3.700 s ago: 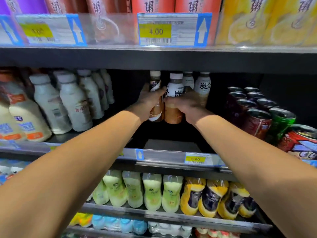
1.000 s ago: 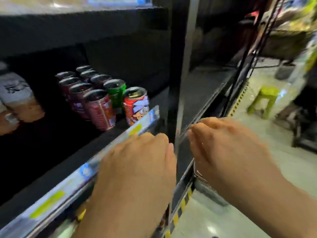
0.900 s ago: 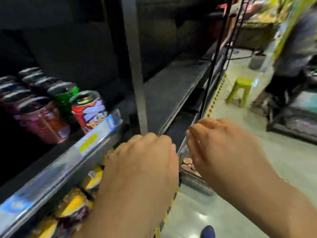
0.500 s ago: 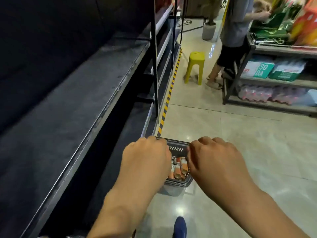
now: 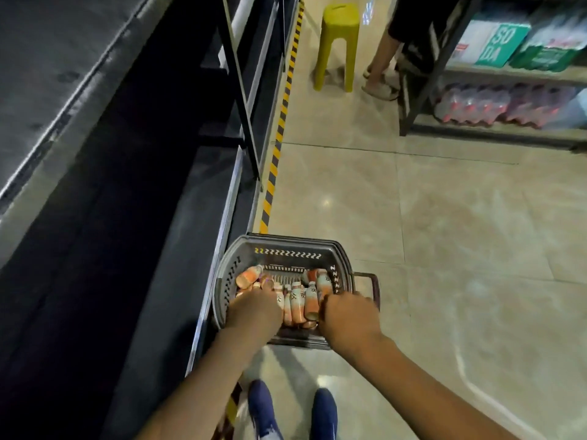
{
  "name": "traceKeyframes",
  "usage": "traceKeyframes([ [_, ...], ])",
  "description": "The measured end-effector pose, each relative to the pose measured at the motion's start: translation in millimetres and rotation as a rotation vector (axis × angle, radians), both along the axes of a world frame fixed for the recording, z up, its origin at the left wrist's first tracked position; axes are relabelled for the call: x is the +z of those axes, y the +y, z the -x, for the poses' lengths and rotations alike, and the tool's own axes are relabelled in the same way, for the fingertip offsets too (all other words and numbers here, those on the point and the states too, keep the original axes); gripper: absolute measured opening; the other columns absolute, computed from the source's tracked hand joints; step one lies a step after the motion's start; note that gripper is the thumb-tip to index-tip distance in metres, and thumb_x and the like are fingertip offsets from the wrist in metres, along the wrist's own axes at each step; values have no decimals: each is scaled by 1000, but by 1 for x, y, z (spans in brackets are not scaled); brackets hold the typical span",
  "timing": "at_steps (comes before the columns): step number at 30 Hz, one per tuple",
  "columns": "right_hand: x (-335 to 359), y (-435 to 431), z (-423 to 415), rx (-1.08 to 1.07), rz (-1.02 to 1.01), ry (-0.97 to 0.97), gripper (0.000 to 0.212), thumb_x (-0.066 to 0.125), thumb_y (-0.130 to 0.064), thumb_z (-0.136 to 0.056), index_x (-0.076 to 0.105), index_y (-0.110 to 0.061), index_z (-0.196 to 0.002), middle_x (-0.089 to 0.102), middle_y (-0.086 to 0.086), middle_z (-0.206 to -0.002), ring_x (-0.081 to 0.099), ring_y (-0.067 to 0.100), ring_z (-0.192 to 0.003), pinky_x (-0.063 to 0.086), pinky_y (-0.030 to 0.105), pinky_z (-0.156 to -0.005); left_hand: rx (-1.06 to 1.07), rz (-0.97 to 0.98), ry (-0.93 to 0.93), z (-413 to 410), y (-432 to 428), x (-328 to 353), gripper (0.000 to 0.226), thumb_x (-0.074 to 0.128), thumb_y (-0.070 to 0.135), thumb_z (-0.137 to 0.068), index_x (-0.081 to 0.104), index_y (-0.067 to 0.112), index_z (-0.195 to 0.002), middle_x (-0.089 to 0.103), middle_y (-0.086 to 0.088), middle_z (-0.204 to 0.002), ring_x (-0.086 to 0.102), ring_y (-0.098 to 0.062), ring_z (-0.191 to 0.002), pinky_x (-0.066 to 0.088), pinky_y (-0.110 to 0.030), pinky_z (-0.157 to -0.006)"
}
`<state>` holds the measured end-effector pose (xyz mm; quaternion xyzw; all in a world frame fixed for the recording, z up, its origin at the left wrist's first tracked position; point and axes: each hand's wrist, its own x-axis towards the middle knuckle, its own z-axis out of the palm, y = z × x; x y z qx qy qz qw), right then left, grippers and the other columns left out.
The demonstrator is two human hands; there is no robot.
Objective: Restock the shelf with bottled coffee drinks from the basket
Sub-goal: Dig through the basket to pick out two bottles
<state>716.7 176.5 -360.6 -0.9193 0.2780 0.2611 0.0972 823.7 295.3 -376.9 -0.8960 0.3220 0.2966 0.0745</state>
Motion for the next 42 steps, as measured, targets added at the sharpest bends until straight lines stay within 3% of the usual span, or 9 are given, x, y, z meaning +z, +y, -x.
traceKeyframes([
  [2, -70, -4, -15, -37, -36, 42, 36, 53, -31, -93, 56, -20, -127, 60, 7, -126, 60, 26, -111, 47, 39, -89, 7, -48, 76, -19, 1, -68, 30, 40, 24, -99, 62, 16, -118, 64, -8, -124, 62, -29, -108, 43, -34, -77],
  [5, -174, -5, -31, -119, -90, 89, 44, 55, -33, -91, 54, -19, -133, 63, 5, -125, 64, 24, -108, 52, 37, -86, 52, -130, 146, -43, 10, -168, 40, 41, 28, -97, 54, 17, -133, 58, -6, -131, 57, -28, -116, 47, -38, -89],
  [10, -324, 4, -55, -254, -250, 150, 34, 50, -25, -95, 58, -17, -128, 62, 7, -127, 64, 28, -110, 51, 38, -86, 77, -142, 113, -78, 25, -324, 45, 47, 27, -94, 51, 18, -137, 59, -5, -126, 54, -27, -118, 48, -42, -94],
  [18, -513, 33, -110, -662, -630, 74, 36, 53, -37, -98, 59, -12, -122, 66, 11, -122, 61, 28, -113, 46, 29, -90, -150, -125, -122, -161, -11, -483, 55, 59, 31, -88, 44, 14, -138, 45, -15, -139, 42, -34, -127, 38, -46, -106],
  [22, -582, 50, -142, -995, -791, -5, 65, 73, -39, -84, 42, -14, -135, 56, 8, -133, 54, 28, -121, 41, 28, -100, -63, -149, -107, -193, -25, -547, 67, 67, 33, -83, 38, 13, -139, 42, -17, -142, 42, -36, -129, 40, -46, -103],
  [27, -639, 69, -167, -1056, -634, -15, 111, 80, -48, -71, 10, -18, -152, 37, 16, -142, 47, 34, -125, 45, 46, -104, -49, -284, -151, -201, -32, -600, 90, 71, 45, -78, 29, 5, -147, 39, -24, -145, 41, -40, -131, 39, -49, -105],
  [31, -658, 68, -189, -1164, -551, 41, 109, 71, -49, -79, -1, -16, -155, 29, 20, -149, 35, 38, -135, 34, 51, -111, 170, -191, -62, -216, -38, -611, 87, 71, 49, -79, 36, 5, -144, 51, -15, -140, 51, -31, -126, 48, -40, -95],
  [38, -692, 53, -181, -1334, -734, -208, 99, 86, -54, -60, 42, -17, -141, 60, 8, -132, 56, 30, -121, 42, 45, -108, 369, -156, 119, -236, -42, -608, 79, 75, 48, -75, 47, 10, -138, 58, -10, -133, 58, -29, -118, 50, -35, -87],
  [42, -690, 49, -171, -1348, -827, -266, 108, 86, -60, -35, 52, -18, -129, 69, 6, -116, 66, 27, -104, 52, 47, -97, 443, -57, 123, -217, -28, -602, 80, 79, 49, -71, 45, 15, -135, 59, -8, -129, 58, -29, -116, 50, -36, -87],
])
